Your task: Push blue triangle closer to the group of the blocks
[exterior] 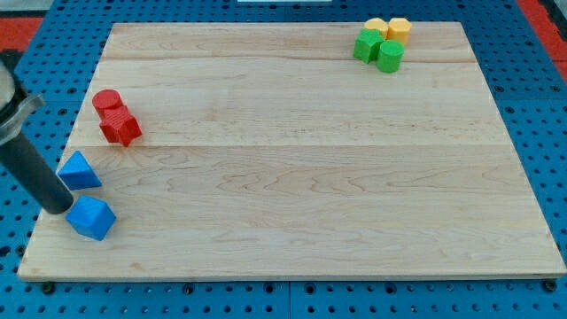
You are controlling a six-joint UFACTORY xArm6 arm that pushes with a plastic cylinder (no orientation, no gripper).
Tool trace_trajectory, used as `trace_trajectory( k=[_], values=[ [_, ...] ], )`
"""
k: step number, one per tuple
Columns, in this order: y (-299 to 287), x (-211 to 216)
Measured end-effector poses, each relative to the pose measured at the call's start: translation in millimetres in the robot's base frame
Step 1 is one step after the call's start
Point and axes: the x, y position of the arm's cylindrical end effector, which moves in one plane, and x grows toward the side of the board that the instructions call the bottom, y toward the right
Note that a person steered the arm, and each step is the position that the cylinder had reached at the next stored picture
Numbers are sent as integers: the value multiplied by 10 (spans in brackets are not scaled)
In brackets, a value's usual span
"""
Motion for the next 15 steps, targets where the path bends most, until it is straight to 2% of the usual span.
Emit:
trace_trajectory(
  k=[1,3,4,5,6,7,8,9,11,12,13,14,15],
  values=[
    [125,-348],
    [1441,-847],
    [1659,-844],
    [1560,-731],
    [1686,-354],
    [787,-316],
    [295,-585],
    [334,-985],
    [866,-1415],
    [865,-1788],
    [1077,-1843],
    [1445,-1344],
    [594,-1107]
  ],
)
